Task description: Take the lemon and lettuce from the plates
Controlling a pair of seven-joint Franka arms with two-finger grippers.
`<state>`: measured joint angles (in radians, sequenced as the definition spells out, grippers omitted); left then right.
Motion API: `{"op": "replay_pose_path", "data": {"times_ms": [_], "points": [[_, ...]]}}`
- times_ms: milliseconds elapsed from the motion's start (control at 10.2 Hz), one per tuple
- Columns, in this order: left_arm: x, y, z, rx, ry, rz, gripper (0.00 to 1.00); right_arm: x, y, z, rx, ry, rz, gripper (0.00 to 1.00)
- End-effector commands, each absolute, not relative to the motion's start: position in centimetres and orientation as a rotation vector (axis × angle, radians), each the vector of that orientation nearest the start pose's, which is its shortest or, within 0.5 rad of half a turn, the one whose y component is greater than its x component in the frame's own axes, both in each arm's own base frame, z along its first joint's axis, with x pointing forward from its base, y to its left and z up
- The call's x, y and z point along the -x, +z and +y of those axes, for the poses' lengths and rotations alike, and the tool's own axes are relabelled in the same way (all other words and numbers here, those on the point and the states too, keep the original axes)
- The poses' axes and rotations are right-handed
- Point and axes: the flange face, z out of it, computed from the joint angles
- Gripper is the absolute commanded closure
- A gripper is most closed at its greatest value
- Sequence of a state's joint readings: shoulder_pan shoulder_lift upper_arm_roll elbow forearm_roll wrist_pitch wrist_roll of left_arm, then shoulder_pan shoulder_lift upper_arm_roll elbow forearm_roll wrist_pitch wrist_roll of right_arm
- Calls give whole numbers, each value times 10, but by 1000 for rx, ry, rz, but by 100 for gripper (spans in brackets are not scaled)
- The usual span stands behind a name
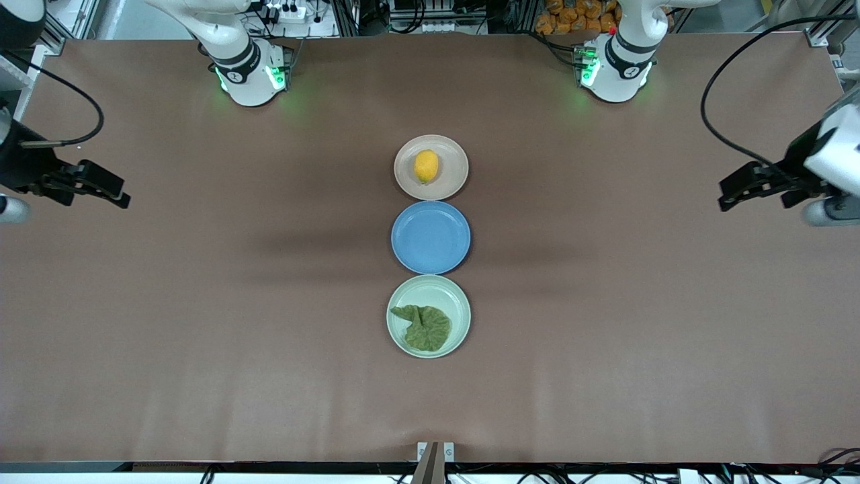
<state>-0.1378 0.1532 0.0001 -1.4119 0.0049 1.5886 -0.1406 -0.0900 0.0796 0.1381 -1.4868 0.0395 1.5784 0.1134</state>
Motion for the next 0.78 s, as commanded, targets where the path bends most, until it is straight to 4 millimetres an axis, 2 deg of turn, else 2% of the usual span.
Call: {"op": "replay_pose_path", "data": {"times_ms": [0, 195, 391, 586, 684], "points": [[-621, 571, -141, 3151, -70, 151, 0, -578, 613, 58, 3029, 38, 64, 0], [-635, 532, -198, 3163, -125, 243, 0, -577, 605, 75, 2998, 86, 43, 0], [-650, 488, -254, 3174, -255, 340, 0, -569, 591, 109, 2974, 161, 2, 0], [-656, 438, -322, 3180, -444, 458, 0, -558, 577, 154, 2961, 229, 97, 0], [-658, 406, -353, 3192, -559, 472, 0, -554, 565, 179, 2967, 283, 117, 0]]}}
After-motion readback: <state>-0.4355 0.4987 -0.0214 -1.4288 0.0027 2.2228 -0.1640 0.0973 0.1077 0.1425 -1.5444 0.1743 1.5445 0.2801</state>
